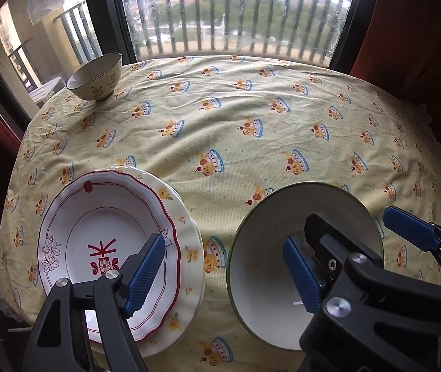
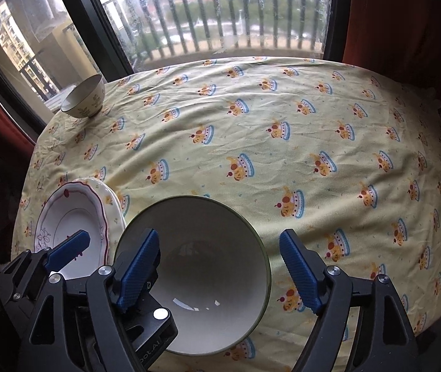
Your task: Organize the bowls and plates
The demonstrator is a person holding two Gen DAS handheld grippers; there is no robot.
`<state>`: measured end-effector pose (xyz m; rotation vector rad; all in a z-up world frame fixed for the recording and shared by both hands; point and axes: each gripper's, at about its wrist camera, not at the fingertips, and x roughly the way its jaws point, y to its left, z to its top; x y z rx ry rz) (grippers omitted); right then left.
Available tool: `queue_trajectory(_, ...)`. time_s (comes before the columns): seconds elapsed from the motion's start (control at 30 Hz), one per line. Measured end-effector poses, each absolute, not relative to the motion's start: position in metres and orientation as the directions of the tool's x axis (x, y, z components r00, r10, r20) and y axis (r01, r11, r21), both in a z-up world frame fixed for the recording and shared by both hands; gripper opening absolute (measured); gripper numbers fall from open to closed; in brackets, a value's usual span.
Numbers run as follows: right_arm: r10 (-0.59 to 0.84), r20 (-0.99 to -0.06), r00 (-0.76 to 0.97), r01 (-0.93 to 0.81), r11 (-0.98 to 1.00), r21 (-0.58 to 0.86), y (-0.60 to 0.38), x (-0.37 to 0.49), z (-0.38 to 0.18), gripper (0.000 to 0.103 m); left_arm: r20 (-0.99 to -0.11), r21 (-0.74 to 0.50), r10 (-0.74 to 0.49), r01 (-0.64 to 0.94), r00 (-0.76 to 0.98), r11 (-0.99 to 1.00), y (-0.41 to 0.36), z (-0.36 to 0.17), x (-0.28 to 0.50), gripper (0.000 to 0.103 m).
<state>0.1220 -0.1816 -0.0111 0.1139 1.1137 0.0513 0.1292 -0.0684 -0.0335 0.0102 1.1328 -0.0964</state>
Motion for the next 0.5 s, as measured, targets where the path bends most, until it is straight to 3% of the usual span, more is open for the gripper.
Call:
queue_trajectory(0.13, 0.094, -0.893, 0.441, 0.021, 0.993, 0.115, -0.169, 0.125, -0.005, 0.086, -0.901, -0.044, -0.088, 0.111, 0.425, 0.993, -0.057, -0.027, 0.133, 0.090)
queue_trajectory(0.5, 0.040, -0.887, 0.460, 0.094, 0.991, 0.093, -0.121, 0.134, 0.011, 0.087, -0.892, -0.066, -0.143, 0.189, 0.430, 0.980, -0.010, -0.011, 0.150, 0.090)
